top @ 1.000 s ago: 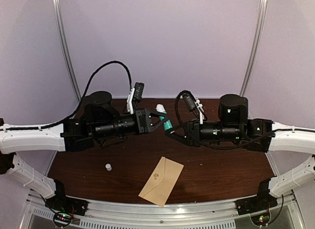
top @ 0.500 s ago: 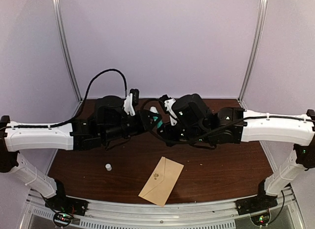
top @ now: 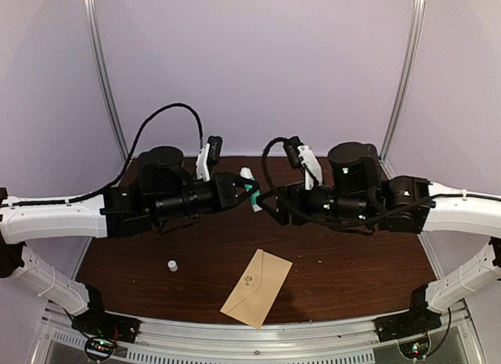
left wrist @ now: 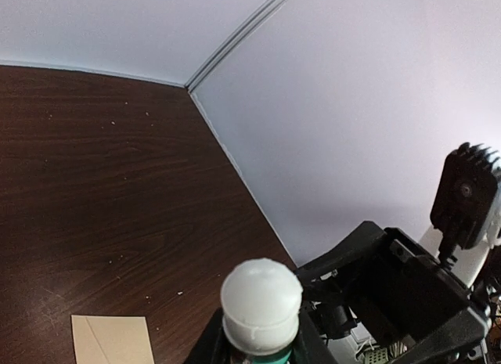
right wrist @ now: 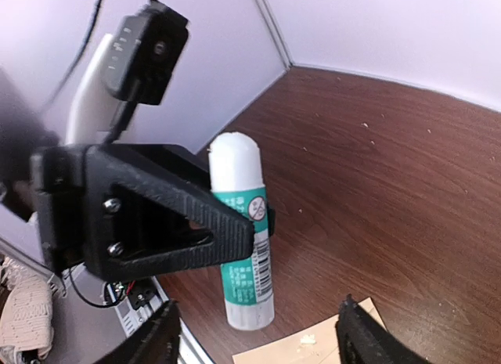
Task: Place the letter into the envelope and seal it
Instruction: Screw the solid glue.
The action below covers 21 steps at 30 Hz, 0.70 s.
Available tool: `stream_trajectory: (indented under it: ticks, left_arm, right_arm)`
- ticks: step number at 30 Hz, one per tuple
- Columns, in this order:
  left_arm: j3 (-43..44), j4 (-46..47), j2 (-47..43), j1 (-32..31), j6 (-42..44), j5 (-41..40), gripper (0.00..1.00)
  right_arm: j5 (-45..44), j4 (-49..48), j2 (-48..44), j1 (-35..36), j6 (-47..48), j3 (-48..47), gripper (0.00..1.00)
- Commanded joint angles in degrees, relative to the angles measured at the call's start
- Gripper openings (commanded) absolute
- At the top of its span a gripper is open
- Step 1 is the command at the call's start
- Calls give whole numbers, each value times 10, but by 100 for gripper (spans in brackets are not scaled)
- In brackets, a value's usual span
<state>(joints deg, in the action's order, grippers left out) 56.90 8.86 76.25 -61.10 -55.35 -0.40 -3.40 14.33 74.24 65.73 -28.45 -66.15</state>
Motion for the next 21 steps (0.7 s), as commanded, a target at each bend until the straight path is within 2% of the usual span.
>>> stream_trajectory:
  ticks: [1, 5, 8, 11, 17, 21]
  left_arm:
    - [15, 53, -34, 8, 48, 87, 6]
    - [5, 113, -45, 8, 69, 152, 6]
    - [-6, 161, -51, 8, 73, 202, 6]
    - [-19, 198, -57, 8, 72, 229, 6]
    - [-22, 223, -56, 7, 69, 261, 6]
    - [-21, 231, -52, 7, 67, 266, 6]
  right_arm:
    - [169, -121, -78, -25, -21, 68, 76]
    - [287, -224, -121, -46, -61, 136, 85]
    - [342, -299, -130, -48, -95, 166, 85]
    - [359, -358, -128, -48, -118, 181, 84]
    - [370, -411, -106, -47, -141, 183, 70]
    - [384, -442, -87, -47, -156, 179, 55]
